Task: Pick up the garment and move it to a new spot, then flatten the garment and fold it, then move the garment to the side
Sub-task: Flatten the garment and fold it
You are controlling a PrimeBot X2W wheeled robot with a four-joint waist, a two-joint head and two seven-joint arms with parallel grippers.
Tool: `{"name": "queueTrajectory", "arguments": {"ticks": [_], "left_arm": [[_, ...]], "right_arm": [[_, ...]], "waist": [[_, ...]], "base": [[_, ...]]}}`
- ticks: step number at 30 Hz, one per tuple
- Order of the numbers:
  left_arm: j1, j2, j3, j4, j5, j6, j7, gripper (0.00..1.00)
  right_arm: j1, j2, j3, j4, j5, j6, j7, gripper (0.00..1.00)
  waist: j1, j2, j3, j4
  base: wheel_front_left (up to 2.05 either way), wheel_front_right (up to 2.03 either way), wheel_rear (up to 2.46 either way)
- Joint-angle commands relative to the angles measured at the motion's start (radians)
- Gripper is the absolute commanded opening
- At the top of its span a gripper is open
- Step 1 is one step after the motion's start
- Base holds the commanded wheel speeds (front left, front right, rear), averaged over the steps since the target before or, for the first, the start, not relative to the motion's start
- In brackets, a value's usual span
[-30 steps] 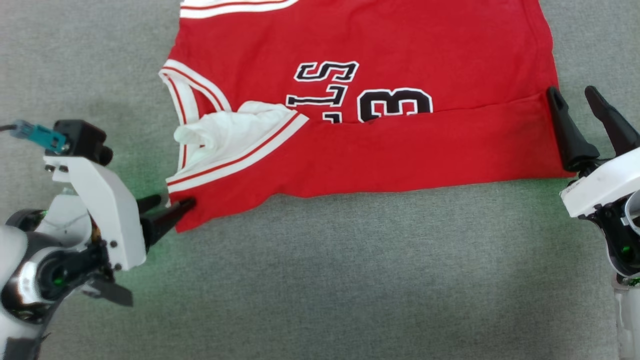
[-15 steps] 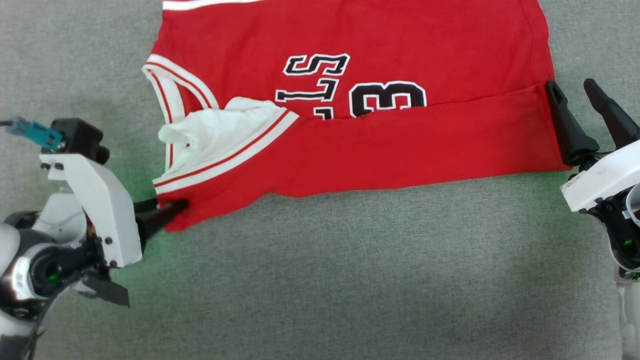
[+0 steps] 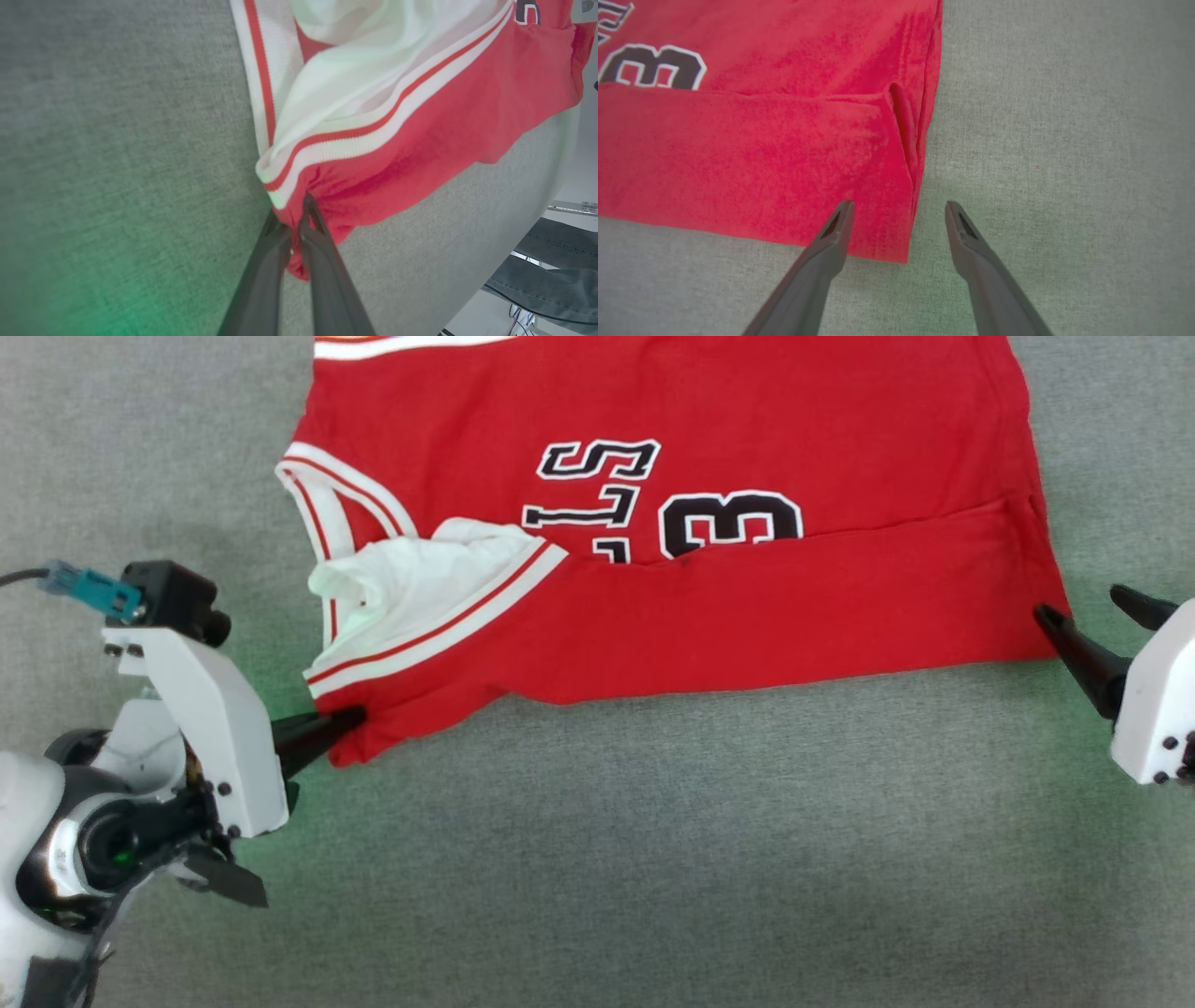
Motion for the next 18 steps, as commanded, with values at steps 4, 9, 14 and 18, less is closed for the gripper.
{"name": "queueTrajectory", "arguments": {"ticks": [4, 9, 14, 18], "left_arm": [[0.022, -0.032, -0.034, 0.009, -0.004, -0.013, 0.007, 0.0], [0.019, -0.042, -0.042, 0.015, 0.0, -0.025, 0.003, 0.0], [0.017, -0.054, -0.044, 0.023, 0.001, -0.032, -0.006, 0.0], [0.019, -0.064, -0.048, 0.029, 0.006, -0.041, -0.013, 0.0]], "right_arm": [[0.028, -0.01, -0.004, -0.026, -0.015, -0.002, 0.104, 1.0], [0.036, -0.003, 0.01, -0.017, -0.042, -0.002, 0.157, 1.0], [0.025, 0.02, 0.015, 0.011, -0.052, -0.002, 0.156, 1.0], [0.022, 0.028, 0.015, 0.026, -0.051, -0.002, 0.144, 0.15]], "waist": [[0.0, -0.0001, 0.013, 0.014], [0.0, -0.0001, 0.024, 0.026], [0.0, -0.0001, 0.029, 0.034], [0.0, -0.0001, 0.023, 0.037]], "base": [[0.0, 0.0, 0.0], [0.0, 0.0, 0.0], [0.0, 0.0, 0.0], [0.0, 0.0, 0.0]]}}
